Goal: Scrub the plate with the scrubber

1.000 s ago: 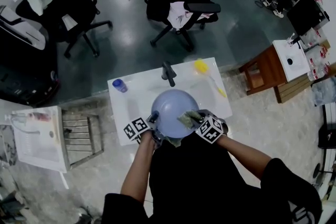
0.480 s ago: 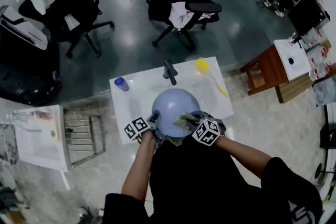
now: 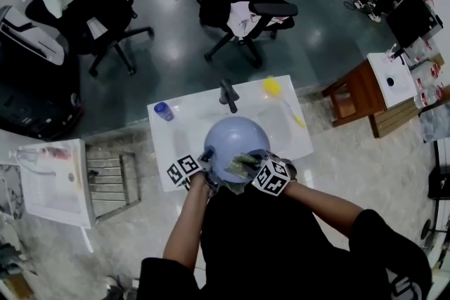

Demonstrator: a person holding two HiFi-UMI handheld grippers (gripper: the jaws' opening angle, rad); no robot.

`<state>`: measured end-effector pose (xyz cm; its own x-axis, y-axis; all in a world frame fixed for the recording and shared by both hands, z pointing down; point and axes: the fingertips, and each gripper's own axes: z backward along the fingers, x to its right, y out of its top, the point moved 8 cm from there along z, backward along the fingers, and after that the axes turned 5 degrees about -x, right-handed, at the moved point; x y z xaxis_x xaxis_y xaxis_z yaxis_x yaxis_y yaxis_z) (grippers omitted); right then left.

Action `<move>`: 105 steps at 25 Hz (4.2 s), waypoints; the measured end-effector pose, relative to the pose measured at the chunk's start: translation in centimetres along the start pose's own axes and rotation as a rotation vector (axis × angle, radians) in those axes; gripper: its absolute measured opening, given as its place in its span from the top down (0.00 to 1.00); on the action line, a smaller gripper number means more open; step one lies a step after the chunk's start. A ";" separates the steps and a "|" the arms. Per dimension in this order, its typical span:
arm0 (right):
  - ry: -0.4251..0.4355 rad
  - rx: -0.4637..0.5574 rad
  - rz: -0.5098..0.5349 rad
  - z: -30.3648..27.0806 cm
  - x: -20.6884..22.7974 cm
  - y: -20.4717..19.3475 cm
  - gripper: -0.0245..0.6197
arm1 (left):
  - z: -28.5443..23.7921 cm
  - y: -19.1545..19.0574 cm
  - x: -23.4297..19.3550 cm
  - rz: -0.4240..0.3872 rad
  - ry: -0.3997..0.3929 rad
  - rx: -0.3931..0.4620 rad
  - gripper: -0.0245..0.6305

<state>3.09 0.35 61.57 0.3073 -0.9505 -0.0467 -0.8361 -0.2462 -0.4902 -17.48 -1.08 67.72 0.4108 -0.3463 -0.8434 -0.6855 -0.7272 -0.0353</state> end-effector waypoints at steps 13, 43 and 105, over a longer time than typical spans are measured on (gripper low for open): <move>0.049 0.016 0.017 -0.9 -1.4 1.7 0.86 | -0.2 -1.0 0.0 0.016 0.005 0.002 0.88; 0.042 0.025 -0.025 -2.9 1.1 2.6 0.86 | 1.1 -3.5 -0.3 0.004 -0.056 0.015 0.87; 0.001 -0.039 -0.033 -0.4 3.3 -0.2 0.86 | 2.1 -4.4 0.6 -0.006 -0.139 -0.037 0.84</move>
<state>4.06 -2.82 61.91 0.3347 -0.9418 -0.0302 -0.8426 -0.2847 -0.4572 -15.45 3.17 66.21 0.3253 -0.2583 -0.9096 -0.6599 -0.7510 -0.0227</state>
